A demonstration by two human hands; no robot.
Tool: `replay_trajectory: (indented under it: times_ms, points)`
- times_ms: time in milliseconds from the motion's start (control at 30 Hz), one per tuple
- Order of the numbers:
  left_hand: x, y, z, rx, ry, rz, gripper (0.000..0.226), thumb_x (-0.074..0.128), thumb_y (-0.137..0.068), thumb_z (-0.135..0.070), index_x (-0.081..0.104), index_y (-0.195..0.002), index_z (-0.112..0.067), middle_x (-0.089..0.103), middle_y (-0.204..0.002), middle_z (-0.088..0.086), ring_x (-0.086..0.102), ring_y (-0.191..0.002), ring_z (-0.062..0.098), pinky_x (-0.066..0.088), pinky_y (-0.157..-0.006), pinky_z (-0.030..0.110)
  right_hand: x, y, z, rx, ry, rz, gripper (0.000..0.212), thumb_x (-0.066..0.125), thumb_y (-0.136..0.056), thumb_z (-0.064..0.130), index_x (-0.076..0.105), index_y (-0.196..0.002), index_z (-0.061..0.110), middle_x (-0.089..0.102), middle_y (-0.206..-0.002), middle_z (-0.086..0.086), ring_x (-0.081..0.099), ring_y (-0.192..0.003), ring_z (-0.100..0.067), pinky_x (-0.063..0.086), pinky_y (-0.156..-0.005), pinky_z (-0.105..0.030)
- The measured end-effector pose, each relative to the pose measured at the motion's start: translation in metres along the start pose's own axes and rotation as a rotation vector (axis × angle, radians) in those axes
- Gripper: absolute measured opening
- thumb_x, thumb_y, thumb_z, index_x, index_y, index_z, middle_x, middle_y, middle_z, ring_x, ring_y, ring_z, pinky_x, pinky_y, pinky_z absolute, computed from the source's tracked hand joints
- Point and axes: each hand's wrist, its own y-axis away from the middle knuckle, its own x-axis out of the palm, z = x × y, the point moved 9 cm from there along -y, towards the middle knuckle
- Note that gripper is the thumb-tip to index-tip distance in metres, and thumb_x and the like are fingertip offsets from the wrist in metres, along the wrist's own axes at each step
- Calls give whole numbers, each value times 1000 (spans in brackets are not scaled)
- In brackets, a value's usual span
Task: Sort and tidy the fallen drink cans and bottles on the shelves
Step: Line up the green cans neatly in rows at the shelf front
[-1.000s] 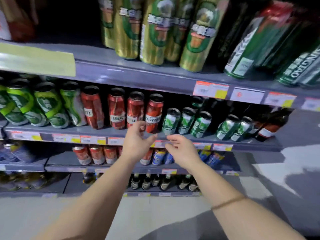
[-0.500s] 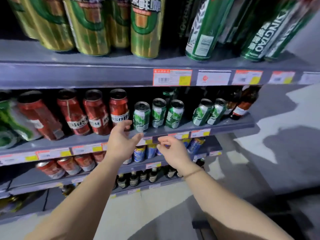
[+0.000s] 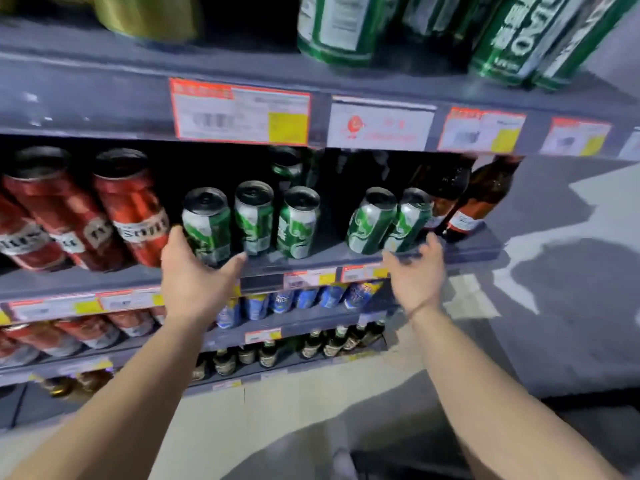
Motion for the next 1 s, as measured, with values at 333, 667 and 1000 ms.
replay_trajectory:
  times_ms: [333,667,1000]
  points:
    - [7,-12,-1,-96,-160,-109,53,77,-79,-34,49,-116,-10,64,-112,10,60,-100,28,42,-78,33,25,-51,3,-105,286,48,98,80,-60,59,37,-137,15,50,-132,-8,48,-124,-27,35,-106,-54]
    - [5,-12,-1,-91,-129,-83,63,77,-79,-37,45,-128,-13,56,-103,-5,52,-92,17,40,-80,30,89,-44,42,-181,228,169,84,80,-68,49,39,-130,10,49,-131,-9,53,-118,-31,43,-99,-43]
    - [0,-12,-7,-76,-125,-58,81,79,-76,-40,36,-139,-11,44,-108,-7,44,-97,15,38,-82,30,90,-18,51,-309,13,180,25,72,-82,19,57,-101,14,58,-91,6,56,-80,-12,46,-75,-24]
